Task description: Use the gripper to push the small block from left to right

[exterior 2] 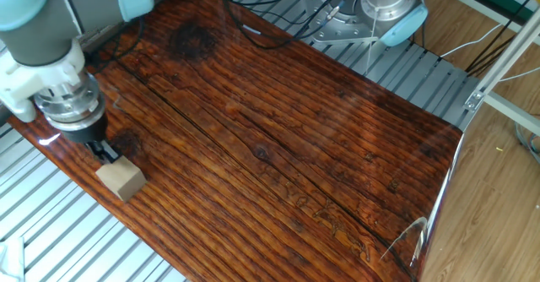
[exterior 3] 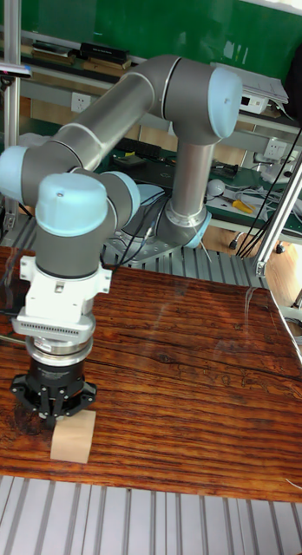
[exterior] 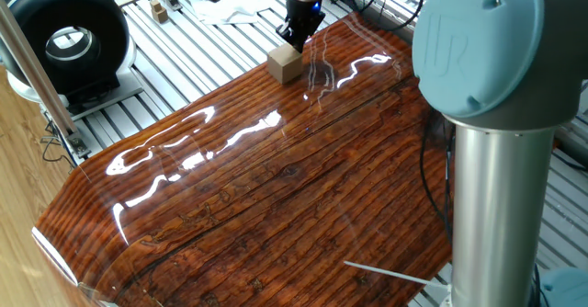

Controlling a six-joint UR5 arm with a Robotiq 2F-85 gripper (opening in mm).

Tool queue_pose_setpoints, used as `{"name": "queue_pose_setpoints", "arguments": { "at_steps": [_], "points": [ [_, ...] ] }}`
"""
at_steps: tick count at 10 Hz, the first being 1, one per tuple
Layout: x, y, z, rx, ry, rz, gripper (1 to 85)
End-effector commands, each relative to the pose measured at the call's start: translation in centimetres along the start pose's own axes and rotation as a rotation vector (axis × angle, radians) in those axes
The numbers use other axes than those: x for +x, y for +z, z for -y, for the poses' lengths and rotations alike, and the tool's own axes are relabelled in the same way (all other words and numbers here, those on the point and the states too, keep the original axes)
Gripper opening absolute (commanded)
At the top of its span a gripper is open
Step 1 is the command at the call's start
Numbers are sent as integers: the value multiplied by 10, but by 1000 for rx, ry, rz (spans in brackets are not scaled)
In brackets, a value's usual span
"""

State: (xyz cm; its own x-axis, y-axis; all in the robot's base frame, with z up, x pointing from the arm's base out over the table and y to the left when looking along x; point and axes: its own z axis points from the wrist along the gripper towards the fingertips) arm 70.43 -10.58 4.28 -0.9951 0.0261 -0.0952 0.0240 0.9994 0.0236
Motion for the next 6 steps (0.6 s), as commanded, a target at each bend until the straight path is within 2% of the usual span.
{"name": "queue_pose_setpoints", "arguments": {
  "at_steps": [1, 5, 6],
  "points": [
    [3, -3, -22, -17, 25, 2, 10],
    [7, -1, -44, -14, 49, 6, 10],
    [8, -2, -50, -23, 38, 8, 10]
  ]
}}
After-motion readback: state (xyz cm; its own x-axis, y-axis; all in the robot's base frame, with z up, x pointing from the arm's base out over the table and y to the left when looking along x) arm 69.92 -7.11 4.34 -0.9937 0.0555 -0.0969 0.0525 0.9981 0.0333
